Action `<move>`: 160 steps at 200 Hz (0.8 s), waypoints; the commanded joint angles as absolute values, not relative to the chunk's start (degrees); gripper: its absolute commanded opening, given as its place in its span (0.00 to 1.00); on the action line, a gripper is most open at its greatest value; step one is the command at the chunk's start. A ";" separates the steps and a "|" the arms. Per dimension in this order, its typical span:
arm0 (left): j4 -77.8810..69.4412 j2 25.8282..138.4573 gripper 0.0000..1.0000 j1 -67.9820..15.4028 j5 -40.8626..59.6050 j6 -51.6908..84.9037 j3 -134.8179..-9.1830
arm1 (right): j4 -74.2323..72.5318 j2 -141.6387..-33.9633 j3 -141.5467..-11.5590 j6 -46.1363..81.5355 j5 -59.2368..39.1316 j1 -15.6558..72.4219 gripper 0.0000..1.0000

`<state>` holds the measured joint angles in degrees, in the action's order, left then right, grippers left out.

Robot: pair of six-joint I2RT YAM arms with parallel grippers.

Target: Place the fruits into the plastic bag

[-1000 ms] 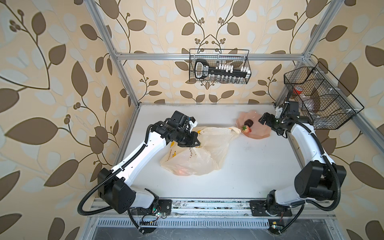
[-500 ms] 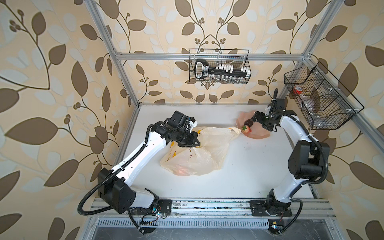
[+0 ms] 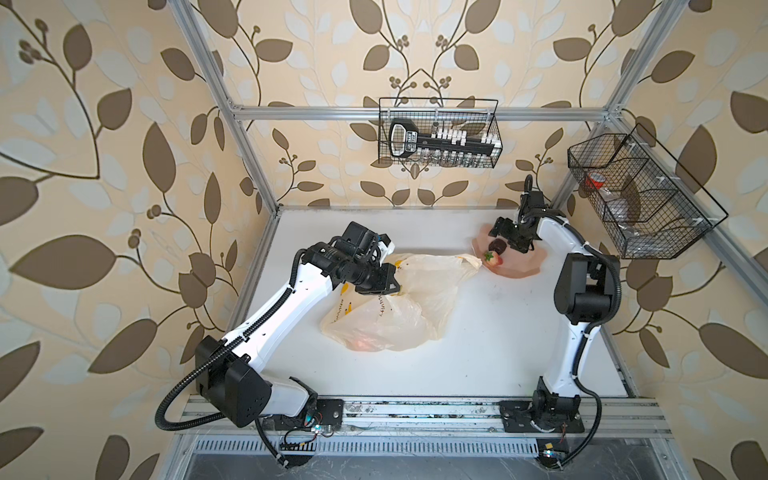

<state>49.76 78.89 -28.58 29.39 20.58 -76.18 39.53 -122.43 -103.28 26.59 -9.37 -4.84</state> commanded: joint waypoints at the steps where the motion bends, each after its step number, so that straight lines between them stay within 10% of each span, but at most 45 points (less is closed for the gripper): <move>1: 50.54 77.43 0.00 -29.09 28.74 20.47 -76.55 | 42.42 -125.44 -106.48 26.72 -7.38 -4.17 0.87; 160: 50.54 77.61 0.00 -29.09 28.72 20.57 -76.29 | 45.61 -131.82 -110.70 25.84 -5.09 -4.22 0.67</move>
<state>49.76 78.89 -28.58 29.36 20.60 -76.18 44.05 -130.58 -109.08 26.72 -5.74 -4.25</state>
